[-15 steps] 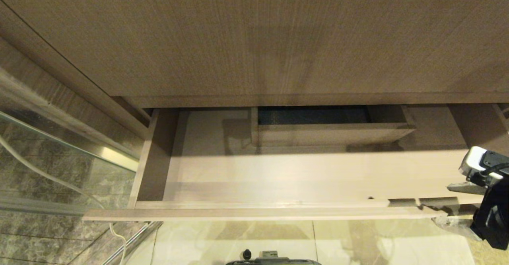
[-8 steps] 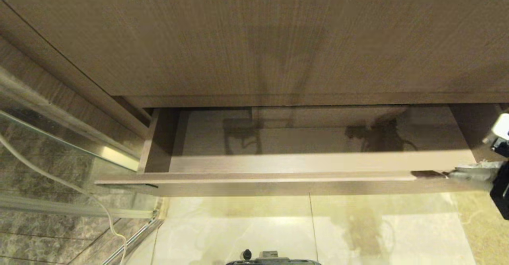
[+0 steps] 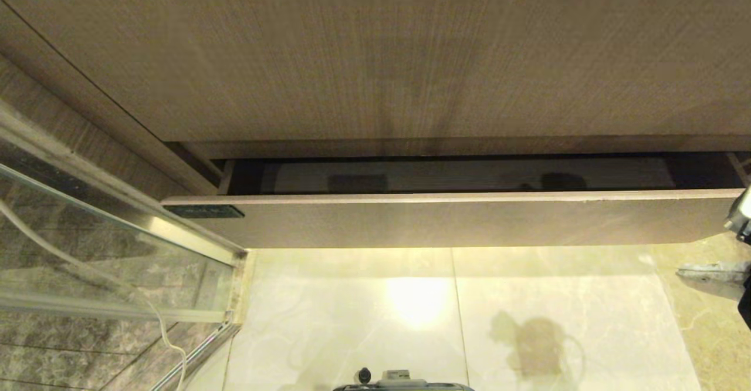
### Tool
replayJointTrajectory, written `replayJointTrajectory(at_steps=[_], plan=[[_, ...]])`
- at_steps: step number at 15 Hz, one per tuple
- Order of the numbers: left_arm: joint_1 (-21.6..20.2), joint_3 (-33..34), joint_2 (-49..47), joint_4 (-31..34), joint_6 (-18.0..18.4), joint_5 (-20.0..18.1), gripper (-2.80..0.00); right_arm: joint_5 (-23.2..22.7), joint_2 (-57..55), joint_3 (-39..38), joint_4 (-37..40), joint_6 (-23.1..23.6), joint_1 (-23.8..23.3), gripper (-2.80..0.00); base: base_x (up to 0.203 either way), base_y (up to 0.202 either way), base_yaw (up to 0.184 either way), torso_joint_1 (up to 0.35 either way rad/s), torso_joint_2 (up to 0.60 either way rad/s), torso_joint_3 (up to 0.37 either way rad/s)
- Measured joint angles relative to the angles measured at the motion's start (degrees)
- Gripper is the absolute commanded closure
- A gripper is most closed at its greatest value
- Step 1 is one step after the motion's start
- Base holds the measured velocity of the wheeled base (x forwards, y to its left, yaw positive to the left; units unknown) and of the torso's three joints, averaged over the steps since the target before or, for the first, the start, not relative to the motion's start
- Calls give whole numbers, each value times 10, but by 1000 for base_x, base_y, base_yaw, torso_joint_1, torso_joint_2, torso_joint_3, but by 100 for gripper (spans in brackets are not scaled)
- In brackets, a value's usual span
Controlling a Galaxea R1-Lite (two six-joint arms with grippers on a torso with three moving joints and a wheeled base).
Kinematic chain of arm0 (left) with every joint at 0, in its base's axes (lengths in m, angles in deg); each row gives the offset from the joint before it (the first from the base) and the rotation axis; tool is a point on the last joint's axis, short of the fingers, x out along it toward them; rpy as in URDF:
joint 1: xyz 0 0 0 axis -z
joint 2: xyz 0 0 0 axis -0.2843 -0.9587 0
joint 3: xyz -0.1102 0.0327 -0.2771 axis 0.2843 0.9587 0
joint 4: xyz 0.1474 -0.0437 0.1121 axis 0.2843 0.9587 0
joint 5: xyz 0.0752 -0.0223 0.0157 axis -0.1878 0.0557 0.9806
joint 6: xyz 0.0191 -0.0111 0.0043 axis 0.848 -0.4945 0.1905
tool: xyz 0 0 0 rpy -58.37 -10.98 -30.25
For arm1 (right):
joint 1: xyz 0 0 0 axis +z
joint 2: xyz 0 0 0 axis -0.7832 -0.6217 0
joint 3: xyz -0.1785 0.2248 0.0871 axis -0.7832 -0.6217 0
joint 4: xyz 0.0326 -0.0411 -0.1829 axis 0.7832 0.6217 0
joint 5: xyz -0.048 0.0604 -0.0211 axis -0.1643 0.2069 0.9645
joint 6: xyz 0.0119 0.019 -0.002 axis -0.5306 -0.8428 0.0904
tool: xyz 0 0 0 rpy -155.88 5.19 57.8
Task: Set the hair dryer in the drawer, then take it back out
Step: Pull open the drawer
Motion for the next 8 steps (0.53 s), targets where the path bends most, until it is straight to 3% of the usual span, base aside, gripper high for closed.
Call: replayJointTrajectory(at_steps=[8], plan=[[0,0,0,-1,0,0,0,-1,73,-29,36,-166,1,0,0,0,0,0,0,0]])
